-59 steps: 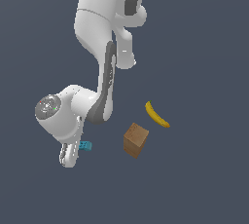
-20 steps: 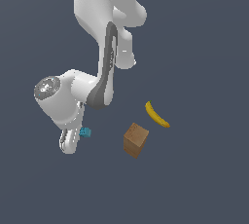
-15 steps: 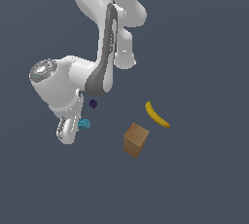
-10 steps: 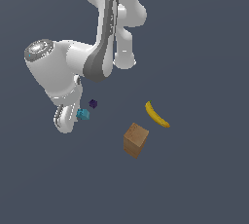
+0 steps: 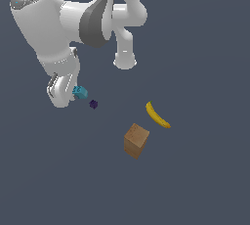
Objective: Pick up a designated object from a clutter of objects.
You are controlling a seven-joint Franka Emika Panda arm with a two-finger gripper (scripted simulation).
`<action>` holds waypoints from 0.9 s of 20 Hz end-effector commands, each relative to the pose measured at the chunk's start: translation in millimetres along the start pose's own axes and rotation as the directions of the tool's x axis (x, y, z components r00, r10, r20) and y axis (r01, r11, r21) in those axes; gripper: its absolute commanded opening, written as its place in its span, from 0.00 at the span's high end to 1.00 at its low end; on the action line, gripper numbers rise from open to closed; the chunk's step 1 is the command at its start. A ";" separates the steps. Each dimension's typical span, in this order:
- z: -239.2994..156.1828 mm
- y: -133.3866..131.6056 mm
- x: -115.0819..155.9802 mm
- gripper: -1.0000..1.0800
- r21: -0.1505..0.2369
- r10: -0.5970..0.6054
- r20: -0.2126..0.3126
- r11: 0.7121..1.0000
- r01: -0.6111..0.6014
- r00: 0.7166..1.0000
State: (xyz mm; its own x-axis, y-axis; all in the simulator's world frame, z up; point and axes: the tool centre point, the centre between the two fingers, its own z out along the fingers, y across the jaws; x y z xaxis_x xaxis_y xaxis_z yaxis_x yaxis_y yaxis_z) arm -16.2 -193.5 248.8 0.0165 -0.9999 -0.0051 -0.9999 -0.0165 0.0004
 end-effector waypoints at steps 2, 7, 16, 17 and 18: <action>-31.7 17.0 -0.8 1.00 0.001 0.000 -0.002 1.000 0.000 1.000; -79.1 41.6 -2.2 1.00 0.000 0.001 -0.004 1.000 -0.001 1.000; -150.2 76.8 -4.7 1.00 0.000 0.001 -0.006 1.000 -0.001 1.000; -156.3 79.6 -5.1 1.00 0.000 0.001 -0.006 1.000 -0.001 1.000; -162.0 82.1 -5.3 1.00 0.000 0.001 -0.006 1.000 -0.001 1.000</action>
State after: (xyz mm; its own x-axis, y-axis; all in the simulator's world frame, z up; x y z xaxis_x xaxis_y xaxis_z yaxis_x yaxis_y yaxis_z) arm -93.6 -190.8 401.2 0.0153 -0.9999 0.0008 -0.9999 -0.0153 -0.0001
